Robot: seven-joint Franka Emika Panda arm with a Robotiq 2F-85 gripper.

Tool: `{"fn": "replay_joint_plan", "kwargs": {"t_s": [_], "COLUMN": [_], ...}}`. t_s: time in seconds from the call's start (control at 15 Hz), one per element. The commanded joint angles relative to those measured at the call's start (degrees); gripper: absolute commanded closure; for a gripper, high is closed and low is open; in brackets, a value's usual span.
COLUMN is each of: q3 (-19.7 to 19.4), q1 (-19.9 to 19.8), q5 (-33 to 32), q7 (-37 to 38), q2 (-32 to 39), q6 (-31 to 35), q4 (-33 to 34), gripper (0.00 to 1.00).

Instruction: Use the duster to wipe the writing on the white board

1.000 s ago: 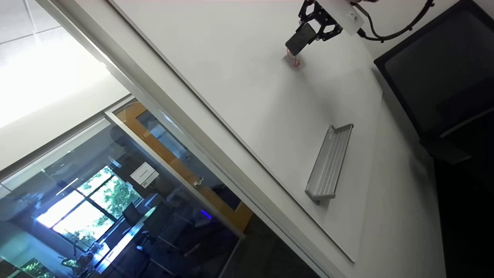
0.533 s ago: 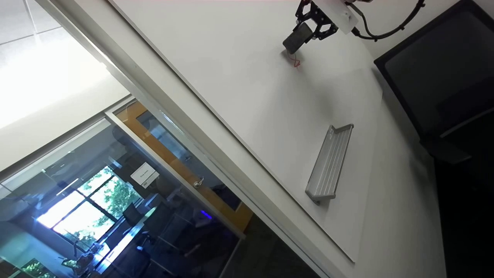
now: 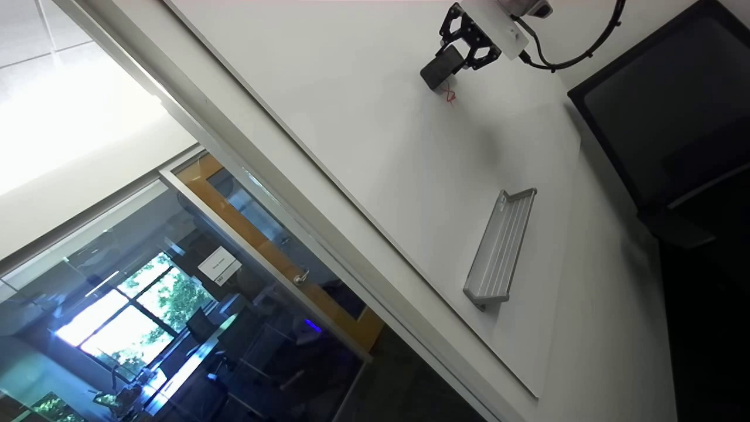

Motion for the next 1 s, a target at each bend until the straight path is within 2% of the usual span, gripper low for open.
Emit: {"fn": "replay_joint_plan", "kwargs": {"t_s": [0.0, 0.93], "q3": [-0.25, -0.27], "q1": [-0.32, 0.35], "q5": [-0.67, -2.40], "q7": [3.08, 5.16], "q2": [2.54, 5.71], "q6": [-2.74, -2.37], "q4": [2.80, 1.63], "gripper": [0.70, 0.70]}}
